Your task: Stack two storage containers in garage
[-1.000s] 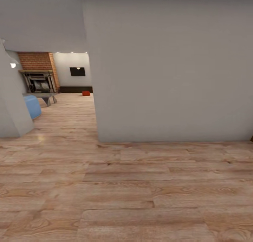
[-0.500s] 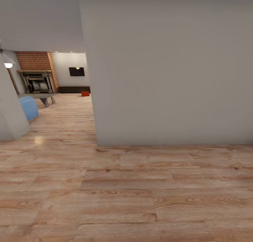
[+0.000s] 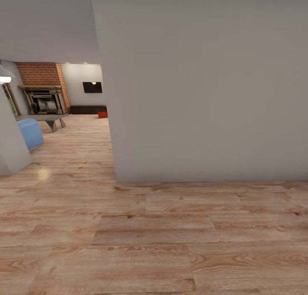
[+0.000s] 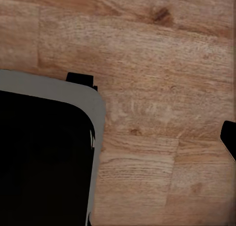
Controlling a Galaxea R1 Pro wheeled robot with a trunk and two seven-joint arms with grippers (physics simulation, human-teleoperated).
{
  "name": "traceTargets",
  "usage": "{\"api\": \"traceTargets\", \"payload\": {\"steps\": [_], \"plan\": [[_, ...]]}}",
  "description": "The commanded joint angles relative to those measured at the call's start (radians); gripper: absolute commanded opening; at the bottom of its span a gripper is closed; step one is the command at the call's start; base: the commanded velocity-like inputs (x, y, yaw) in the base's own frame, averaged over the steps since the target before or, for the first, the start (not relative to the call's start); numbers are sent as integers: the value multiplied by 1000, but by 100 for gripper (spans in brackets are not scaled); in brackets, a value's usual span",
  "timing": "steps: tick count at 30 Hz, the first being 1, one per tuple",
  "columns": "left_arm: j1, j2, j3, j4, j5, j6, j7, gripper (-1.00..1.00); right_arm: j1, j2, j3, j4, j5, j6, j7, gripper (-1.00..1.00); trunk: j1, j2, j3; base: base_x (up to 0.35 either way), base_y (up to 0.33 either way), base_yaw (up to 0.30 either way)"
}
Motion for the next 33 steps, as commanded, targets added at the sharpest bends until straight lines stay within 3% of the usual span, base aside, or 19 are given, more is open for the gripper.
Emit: {"api": "traceTargets", "payload": {"steps": [1, 9, 33], "plan": [[0, 0, 0, 0, 5, -2, 1, 100, -1, 0, 8, 2, -3, -4, -3, 100, 1, 0, -1, 322, 0, 0], [0, 0, 0, -1, 5, -2, 1, 100, -1, -1, 6, 2, -11, -2, -4, 100, 1, 0, -1, 322, 0, 82], [0, 1, 0, -1, 5, 3, 1, 100, 0, 0, 10, 2, 2, -3, -9, 100, 1, 0, -1, 322, 0, 265]]}}
